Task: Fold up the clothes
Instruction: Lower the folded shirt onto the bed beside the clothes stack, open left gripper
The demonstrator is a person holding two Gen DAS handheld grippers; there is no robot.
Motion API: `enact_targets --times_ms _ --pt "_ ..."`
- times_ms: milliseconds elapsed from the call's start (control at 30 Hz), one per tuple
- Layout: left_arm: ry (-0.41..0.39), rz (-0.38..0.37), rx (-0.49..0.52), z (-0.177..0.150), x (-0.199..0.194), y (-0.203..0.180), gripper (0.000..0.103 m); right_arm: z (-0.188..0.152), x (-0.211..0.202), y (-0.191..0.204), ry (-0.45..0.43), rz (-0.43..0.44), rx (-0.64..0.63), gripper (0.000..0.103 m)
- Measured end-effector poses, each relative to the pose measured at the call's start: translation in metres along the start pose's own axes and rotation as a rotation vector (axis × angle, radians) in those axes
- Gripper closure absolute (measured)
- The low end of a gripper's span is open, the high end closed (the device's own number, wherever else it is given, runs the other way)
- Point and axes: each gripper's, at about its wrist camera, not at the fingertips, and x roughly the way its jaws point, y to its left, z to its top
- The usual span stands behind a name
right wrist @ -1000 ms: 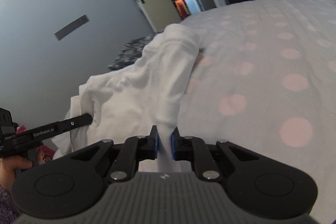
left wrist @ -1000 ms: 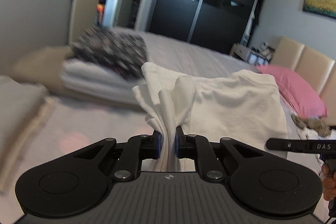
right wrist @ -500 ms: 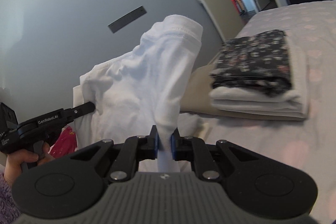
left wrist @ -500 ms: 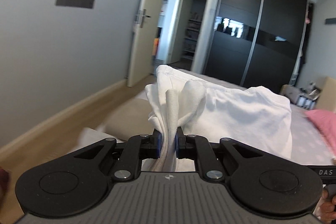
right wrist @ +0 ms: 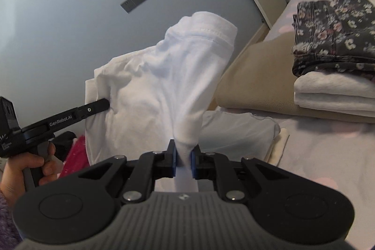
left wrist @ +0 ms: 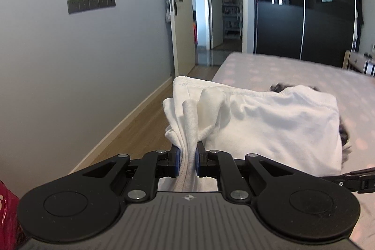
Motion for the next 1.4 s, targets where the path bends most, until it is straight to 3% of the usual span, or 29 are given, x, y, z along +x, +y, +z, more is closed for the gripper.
enact_targets --times_ms 500,800,1033,1100,1200,1300,1400 --pt "0.203 0.021 0.073 -0.031 0.149 0.004 0.092 0.001 0.087 -0.076 0.095 -0.141 0.065 0.09" --pt "0.328 0.041 0.086 -0.048 0.2 0.01 0.092 -0.003 0.117 -0.075 0.167 -0.242 -0.051 0.089" --pt "0.342 0.072 0.092 -0.051 0.204 0.005 0.091 -0.002 0.119 -0.068 0.194 -0.261 -0.077 0.087" --pt "0.323 0.091 0.107 -0.046 0.197 0.003 0.083 0.003 0.114 -0.064 0.201 -0.264 -0.077 0.082" --pt "0.277 0.13 0.086 -0.039 0.175 0.012 0.074 0.007 0.103 -0.065 0.203 -0.28 -0.069 0.073" --pt "0.238 0.155 0.064 -0.031 0.148 0.02 0.074 0.01 0.086 -0.059 0.178 -0.305 -0.131 0.073" --pt "0.225 0.117 0.067 -0.029 0.125 0.024 0.077 0.013 0.07 -0.048 0.151 -0.305 -0.231 0.076"
